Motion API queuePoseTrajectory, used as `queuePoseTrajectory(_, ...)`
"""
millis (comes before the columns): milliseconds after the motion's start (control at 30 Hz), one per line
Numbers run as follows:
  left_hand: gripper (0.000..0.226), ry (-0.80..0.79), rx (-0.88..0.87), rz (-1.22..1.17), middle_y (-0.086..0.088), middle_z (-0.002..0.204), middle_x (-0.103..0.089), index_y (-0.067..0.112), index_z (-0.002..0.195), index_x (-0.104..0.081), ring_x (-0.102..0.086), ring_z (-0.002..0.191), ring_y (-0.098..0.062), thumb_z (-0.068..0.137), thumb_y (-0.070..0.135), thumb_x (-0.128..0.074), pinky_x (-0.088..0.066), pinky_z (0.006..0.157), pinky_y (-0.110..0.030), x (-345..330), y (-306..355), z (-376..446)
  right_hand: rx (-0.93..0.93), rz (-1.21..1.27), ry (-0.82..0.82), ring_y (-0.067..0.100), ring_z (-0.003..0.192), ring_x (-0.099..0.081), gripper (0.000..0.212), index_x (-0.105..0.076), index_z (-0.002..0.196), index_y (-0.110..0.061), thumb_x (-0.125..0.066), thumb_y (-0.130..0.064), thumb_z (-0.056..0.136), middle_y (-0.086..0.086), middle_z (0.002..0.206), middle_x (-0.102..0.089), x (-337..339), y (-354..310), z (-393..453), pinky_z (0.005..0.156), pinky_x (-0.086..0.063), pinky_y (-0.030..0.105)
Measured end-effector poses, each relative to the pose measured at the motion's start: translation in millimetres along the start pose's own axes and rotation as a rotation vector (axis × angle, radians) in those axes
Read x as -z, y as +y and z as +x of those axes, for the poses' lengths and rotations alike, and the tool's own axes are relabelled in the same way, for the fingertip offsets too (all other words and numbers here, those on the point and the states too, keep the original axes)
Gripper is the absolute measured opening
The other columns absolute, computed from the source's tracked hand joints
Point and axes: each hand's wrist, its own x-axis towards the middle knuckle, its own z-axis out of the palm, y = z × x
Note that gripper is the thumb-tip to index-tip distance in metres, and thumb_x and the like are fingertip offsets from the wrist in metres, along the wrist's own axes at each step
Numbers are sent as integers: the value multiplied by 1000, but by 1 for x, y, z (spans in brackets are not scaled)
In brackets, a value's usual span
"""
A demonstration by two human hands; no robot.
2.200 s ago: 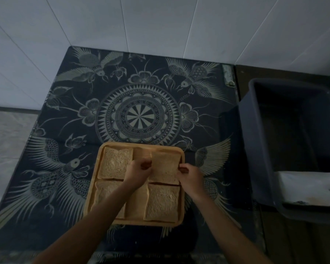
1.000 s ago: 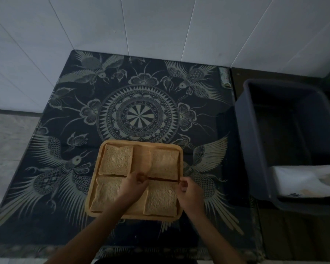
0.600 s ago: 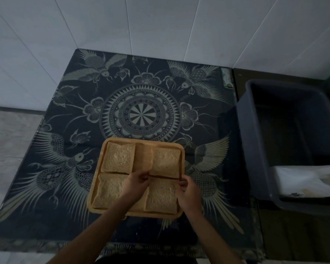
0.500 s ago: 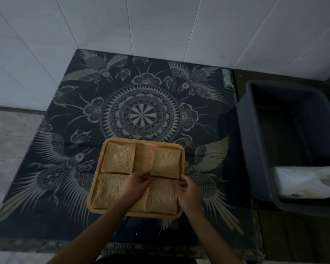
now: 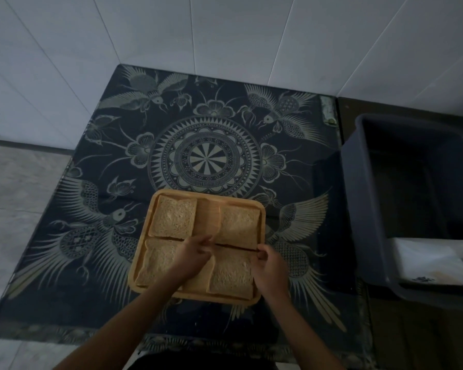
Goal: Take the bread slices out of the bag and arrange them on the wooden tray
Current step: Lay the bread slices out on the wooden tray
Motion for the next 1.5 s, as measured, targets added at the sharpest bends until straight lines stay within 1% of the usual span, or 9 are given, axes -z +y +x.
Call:
queuePoseTrajectory(133,42,62,-40,56,6,114,-70,23,130,-64,-64,88,0,89,17,-67,-44,67,-11,34,-11,2,55,-34,27,12,98,-65,33,-63,129,-15,-64,-23,96,1,116,-65,-5,-13,-5,87,-57,32)
queuePoseTrajectory(333,36,259,-22,76,5,107,-73,20,121,-70,-63,86,-1,86,11,-70,-41,67,-6,83,-42,-6,164,31,-50,4,89,-67,22,-70,118,-15,-65,-21,97,-4,109,-72,-29,-41,-13,74,-52,14)
queuePoseTrajectory(500,30,355,13,94,5,97,-73,14,116,-72,-62,78,0,86,11,-71,-41,66,-8,102,-63,-10,177,102,-153,-1,99,-65,26,-69,124,-19,-62,-26,100,-8,114,-71,-56,-63,-16,82,-52,13)
queuePoseTrajectory(667,24,366,11,92,6,93,-73,15,111,-73,-62,75,2,87,15,-71,-41,64,-9,105,-69,-7,137,102,-165,11,108,-67,30,-67,129,-14,-59,-22,102,1,120,-72,-82,-84,-7,96,-56,32)
queuePoseTrajectory(733,22,370,25,89,4,94,-74,16,109,-73,-68,81,-9,88,15,-69,-45,65,-15,107,-69,-4,118,92,-162,15,110,-66,32,-65,132,-12,-58,-22,102,4,122,-71,-90,-91,-4,98,-56,35)
queuePoseTrajectory(833,18,377,41,90,1,94,-75,16,105,-73,-68,83,-14,88,14,-69,-50,70,-25,109,-69,1,116,96,-163,16,111,-67,33,-64,133,-10,-60,-20,101,5,123,-71,-99,-98,-2,97,-56,31)
queuePoseTrajectory(1233,19,328,-2,87,-4,101,-75,11,109,-73,-69,87,-15,91,14,-68,-54,76,-28,111,-68,6,116,124,-95,13,113,-67,33,-66,132,-8,-63,-12,99,4,124,-72,-113,-106,-6,91,-48,14)
queuePoseTrajectory(1367,22,308,-16,71,-4,102,-74,10,111,-71,-67,87,-14,89,10,-67,-52,75,-26,112,-69,3,90,146,-114,4,105,-63,35,-64,133,-9,-64,-13,98,2,124,-70,-115,-103,-9,77,-44,3)
queuePoseTrajectory(1500,27,276,-13,38,-4,103,-72,11,113,-69,-67,92,-17,86,7,-66,-53,79,-31,112,-73,-2,39,171,-114,2,98,-61,35,-63,133,-11,-64,-14,98,-1,117,-69,-119,-97,-16,74,-44,6)
